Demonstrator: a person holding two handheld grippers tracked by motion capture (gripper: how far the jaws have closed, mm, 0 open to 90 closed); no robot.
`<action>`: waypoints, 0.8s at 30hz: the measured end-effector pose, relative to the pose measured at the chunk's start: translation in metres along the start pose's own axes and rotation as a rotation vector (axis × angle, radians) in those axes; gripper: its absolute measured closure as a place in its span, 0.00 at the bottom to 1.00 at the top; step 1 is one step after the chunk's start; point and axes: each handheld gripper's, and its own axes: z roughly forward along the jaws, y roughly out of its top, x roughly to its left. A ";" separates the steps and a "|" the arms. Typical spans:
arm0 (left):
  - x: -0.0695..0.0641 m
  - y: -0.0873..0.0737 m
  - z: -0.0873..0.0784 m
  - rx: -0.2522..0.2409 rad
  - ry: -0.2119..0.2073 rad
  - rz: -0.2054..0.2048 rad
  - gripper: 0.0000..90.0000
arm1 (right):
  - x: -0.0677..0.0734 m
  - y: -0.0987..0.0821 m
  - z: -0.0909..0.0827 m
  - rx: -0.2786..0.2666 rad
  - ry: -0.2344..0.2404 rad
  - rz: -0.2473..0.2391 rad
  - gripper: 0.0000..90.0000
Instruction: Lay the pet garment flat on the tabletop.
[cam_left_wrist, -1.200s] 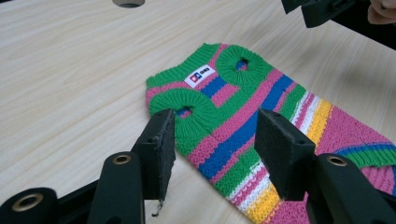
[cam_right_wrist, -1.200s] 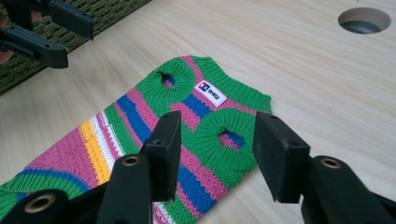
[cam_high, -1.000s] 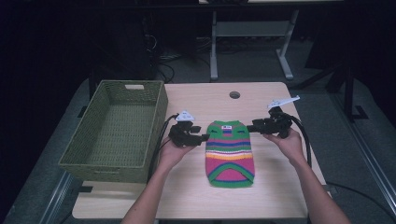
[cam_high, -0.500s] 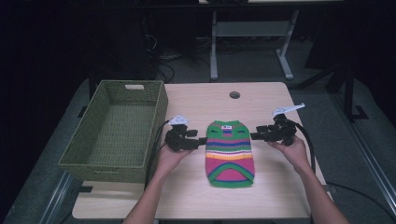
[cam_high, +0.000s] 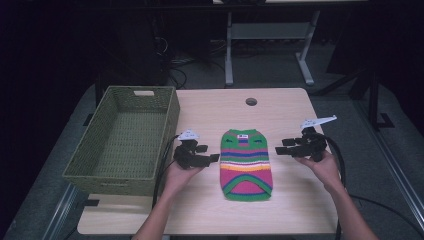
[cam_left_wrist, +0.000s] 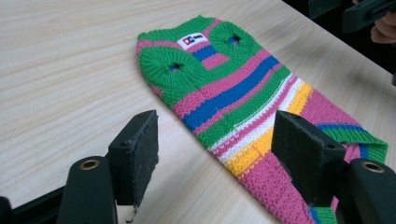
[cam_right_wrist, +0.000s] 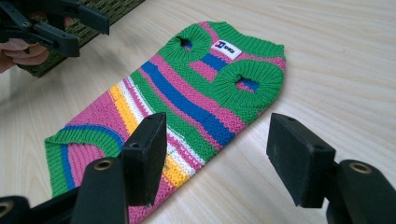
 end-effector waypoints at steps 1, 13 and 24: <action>0.000 -0.001 -0.001 -0.003 -0.002 -0.003 0.35 | 0.001 -0.001 -0.001 0.000 0.002 0.000 0.41; -0.011 -0.007 -0.009 -0.027 -0.003 0.018 0.33 | 0.003 -0.014 -0.013 -0.030 -0.002 -0.005 0.38; -0.020 -0.012 -0.017 -0.034 -0.020 0.031 0.31 | 0.004 -0.028 -0.023 -0.033 -0.006 0.000 0.37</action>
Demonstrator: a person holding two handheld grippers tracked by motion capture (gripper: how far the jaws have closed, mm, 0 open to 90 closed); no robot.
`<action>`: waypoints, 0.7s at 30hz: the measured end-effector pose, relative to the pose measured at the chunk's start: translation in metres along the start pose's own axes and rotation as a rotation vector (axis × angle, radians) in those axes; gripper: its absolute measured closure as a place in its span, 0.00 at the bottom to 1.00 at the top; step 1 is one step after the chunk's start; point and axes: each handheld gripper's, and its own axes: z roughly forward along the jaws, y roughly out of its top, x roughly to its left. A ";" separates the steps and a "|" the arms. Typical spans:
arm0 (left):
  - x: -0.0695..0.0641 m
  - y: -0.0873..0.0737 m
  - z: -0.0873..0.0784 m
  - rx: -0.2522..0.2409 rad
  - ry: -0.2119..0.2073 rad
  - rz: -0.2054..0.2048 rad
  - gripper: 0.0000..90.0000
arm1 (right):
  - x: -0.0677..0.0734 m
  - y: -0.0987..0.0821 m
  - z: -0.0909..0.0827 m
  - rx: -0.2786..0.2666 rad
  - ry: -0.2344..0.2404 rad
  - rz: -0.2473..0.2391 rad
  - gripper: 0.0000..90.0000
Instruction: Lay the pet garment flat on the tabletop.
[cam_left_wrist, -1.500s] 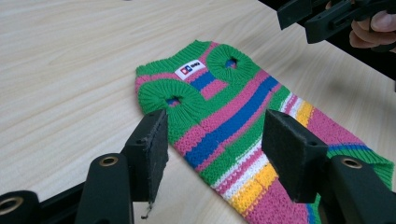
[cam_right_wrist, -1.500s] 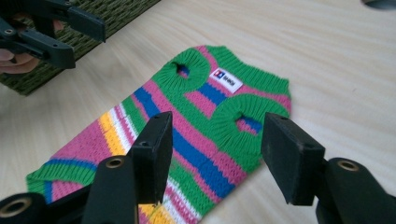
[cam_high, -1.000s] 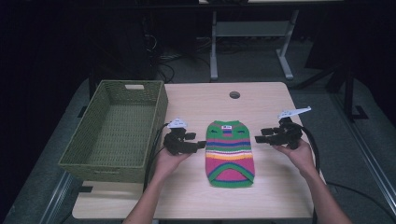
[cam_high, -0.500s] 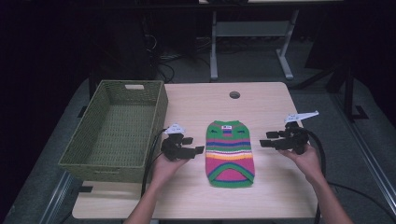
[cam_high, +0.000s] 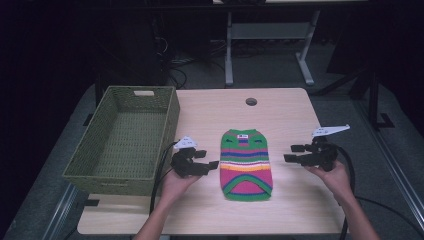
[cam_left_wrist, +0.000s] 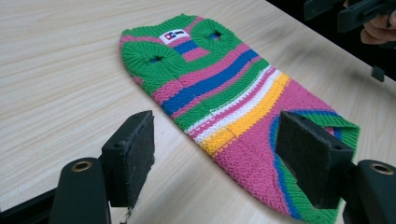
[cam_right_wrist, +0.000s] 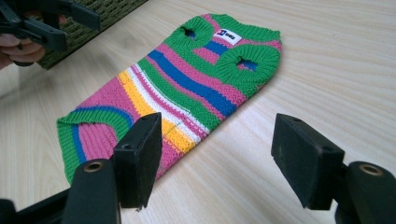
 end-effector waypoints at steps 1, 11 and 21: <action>-0.001 0.000 0.000 0.001 0.000 0.005 0.31 | 0.000 -0.001 0.000 -0.002 0.004 0.004 0.37; -0.007 -0.006 -0.008 -0.018 -0.011 0.009 0.30 | 0.002 -0.012 -0.010 -0.007 0.005 0.005 0.35; -0.013 -0.014 -0.012 -0.016 -0.036 0.001 0.29 | 0.007 -0.024 -0.017 -0.009 0.004 0.000 0.34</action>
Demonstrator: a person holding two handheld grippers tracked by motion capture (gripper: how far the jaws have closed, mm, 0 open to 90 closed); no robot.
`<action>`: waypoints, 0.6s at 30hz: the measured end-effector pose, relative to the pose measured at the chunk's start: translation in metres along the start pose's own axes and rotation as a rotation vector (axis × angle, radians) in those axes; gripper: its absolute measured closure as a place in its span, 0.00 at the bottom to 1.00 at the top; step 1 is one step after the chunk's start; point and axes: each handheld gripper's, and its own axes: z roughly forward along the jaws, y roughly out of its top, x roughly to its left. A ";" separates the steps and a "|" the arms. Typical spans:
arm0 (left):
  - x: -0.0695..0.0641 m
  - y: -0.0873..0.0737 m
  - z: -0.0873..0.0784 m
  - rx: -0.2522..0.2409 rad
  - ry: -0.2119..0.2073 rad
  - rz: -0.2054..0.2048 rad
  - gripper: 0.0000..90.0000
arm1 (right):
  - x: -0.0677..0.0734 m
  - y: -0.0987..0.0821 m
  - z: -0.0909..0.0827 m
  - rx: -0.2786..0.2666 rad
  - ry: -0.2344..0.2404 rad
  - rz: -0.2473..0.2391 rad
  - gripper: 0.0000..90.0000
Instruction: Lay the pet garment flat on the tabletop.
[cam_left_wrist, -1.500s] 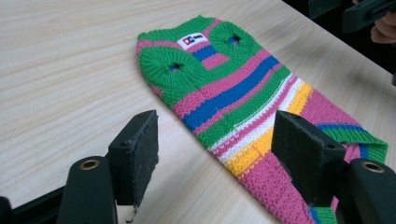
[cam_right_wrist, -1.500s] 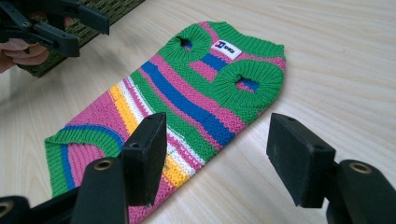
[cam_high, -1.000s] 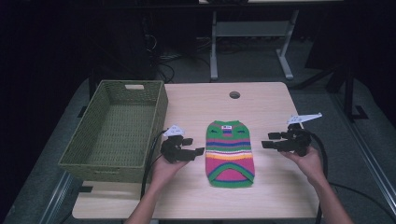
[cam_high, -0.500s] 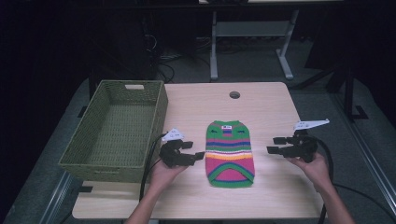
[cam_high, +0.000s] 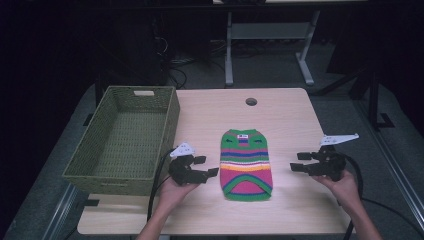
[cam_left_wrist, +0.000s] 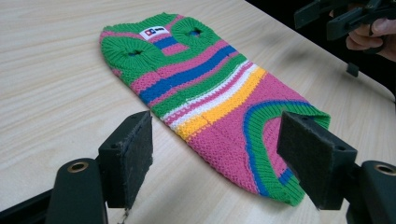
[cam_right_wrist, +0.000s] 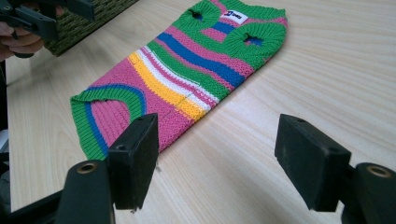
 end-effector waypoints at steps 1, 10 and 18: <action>-0.001 -0.002 0.000 0.000 0.000 0.003 0.29 | 0.000 -0.001 -0.001 0.000 -0.003 0.001 0.34; -0.007 -0.010 -0.005 0.018 -0.007 0.011 0.28 | 0.001 -0.016 -0.004 0.005 -0.003 0.003 0.32; -0.009 -0.016 -0.009 0.018 0.005 0.016 0.28 | 0.002 -0.027 -0.011 -0.007 -0.006 0.009 0.32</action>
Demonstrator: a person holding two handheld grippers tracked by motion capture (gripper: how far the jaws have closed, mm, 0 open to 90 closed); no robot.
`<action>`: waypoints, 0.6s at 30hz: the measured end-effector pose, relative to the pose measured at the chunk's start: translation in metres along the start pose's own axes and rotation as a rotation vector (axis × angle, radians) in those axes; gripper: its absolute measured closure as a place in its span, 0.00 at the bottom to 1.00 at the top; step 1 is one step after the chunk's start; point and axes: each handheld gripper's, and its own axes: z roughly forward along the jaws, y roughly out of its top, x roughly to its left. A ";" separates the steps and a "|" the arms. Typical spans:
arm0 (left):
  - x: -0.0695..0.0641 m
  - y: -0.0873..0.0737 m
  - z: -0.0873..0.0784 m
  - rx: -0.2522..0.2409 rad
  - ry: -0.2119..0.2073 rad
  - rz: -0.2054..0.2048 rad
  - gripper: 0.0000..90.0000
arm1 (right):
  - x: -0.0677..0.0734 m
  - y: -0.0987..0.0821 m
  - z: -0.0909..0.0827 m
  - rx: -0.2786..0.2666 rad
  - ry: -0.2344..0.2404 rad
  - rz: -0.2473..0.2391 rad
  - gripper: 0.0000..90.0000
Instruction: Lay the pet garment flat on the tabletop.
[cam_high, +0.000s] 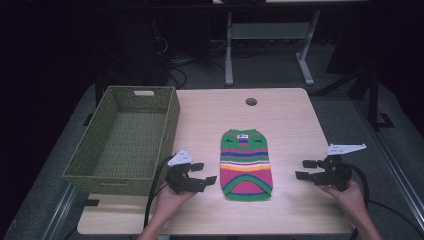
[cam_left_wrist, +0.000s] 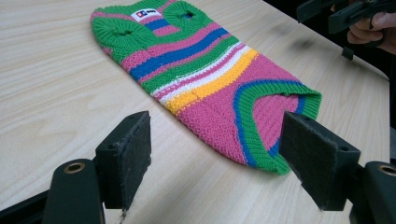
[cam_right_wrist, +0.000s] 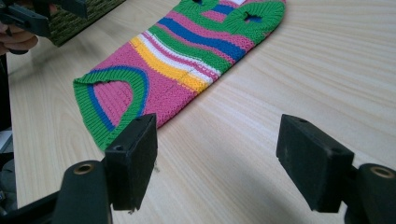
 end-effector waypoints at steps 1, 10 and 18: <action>0.000 -0.001 -0.001 0.003 0.000 0.005 0.28 | 0.001 -0.001 -0.001 -0.001 0.006 0.011 0.32; -0.003 -0.007 -0.007 0.003 -0.002 0.008 0.28 | 0.001 -0.015 -0.009 -0.016 -0.009 0.029 0.31; -0.007 -0.011 -0.008 0.022 -0.002 0.021 0.27 | -0.001 -0.031 -0.020 -0.049 -0.012 0.060 0.31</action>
